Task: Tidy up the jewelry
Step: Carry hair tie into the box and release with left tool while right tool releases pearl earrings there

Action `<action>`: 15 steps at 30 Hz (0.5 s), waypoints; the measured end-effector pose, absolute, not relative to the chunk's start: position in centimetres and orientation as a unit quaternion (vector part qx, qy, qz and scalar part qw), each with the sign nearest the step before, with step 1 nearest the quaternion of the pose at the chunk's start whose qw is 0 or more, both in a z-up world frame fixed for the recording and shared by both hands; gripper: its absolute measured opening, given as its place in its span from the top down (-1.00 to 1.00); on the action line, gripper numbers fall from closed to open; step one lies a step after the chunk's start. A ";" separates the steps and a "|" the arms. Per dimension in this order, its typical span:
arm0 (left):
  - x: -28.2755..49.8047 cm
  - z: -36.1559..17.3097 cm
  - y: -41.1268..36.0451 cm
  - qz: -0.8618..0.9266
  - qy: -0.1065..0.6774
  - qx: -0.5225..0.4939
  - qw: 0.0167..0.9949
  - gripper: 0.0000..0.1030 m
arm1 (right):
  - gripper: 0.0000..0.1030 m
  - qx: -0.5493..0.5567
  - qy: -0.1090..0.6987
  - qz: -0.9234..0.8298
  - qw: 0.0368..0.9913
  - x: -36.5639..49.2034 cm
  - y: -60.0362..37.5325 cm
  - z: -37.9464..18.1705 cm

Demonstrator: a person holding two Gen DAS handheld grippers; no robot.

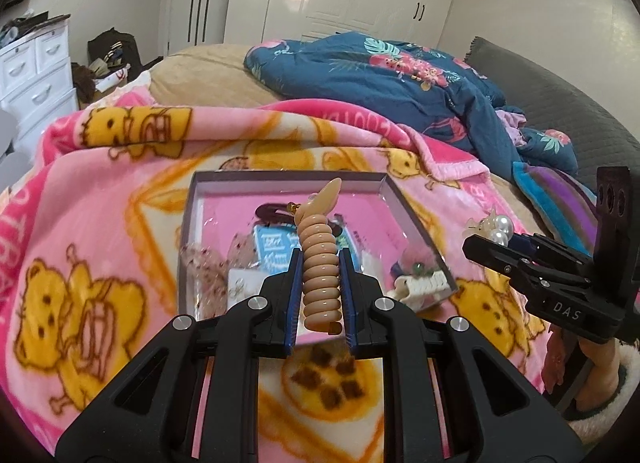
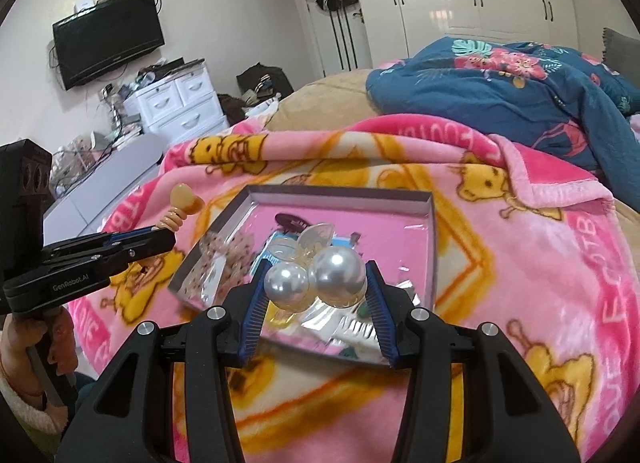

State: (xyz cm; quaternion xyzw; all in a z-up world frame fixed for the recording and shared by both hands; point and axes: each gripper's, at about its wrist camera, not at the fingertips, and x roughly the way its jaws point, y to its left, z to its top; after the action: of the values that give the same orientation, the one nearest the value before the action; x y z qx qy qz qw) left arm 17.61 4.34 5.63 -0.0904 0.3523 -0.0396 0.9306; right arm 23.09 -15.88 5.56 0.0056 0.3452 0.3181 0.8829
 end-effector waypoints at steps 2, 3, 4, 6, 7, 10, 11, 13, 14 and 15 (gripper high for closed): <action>18.3 5.6 4.2 -0.043 0.354 -0.092 0.930 0.80 | 0.12 0.008 0.342 0.314 0.886 23.5 -16.1 5.8; 18.6 5.5 4.0 -0.045 0.355 -0.092 0.929 0.80 | 0.12 0.009 0.341 0.313 0.887 23.6 -16.2 5.9; 18.8 5.5 3.9 -0.046 0.356 -0.090 0.929 0.80 | 0.12 0.009 0.339 0.310 0.888 23.8 -16.3 5.9; 19.5 5.1 3.6 -0.049 0.360 -0.089 0.928 0.80 | 0.12 0.009 0.338 0.307 0.890 24.1 -16.4 6.0; 19.8 4.9 3.5 -0.049 0.362 -0.089 0.927 0.80 | 0.12 0.011 0.338 0.305 0.890 24.3 -16.5 6.0; 20.6 4.4 3.4 -0.050 0.366 -0.091 0.925 0.80 | 0.12 0.013 0.337 0.300 0.892 24.7 -16.7 5.9; 20.9 4.1 3.4 -0.050 0.368 -0.091 0.924 0.80 | 0.12 0.013 0.338 0.299 0.892 24.8 -16.8 5.8; 21.5 3.7 3.4 -0.048 0.373 -0.090 0.922 0.80 | 0.12 0.012 0.340 0.297 0.892 25.0 -16.8 5.7; 21.8 3.4 3.5 -0.048 0.376 -0.091 0.921 0.80 | 0.12 0.012 0.342 0.297 0.891 25.1 -16.8 5.5; 22.1 3.1 3.6 -0.047 0.379 -0.092 0.920 0.80 | 0.12 0.011 0.344 0.297 0.891 25.2 -16.7 5.4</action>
State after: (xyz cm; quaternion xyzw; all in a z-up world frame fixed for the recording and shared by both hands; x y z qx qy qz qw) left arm 22.08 3.57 3.12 -0.0915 0.3794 -0.0466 0.9195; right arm 25.21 -16.68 5.39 0.0111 0.3436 0.2972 0.8908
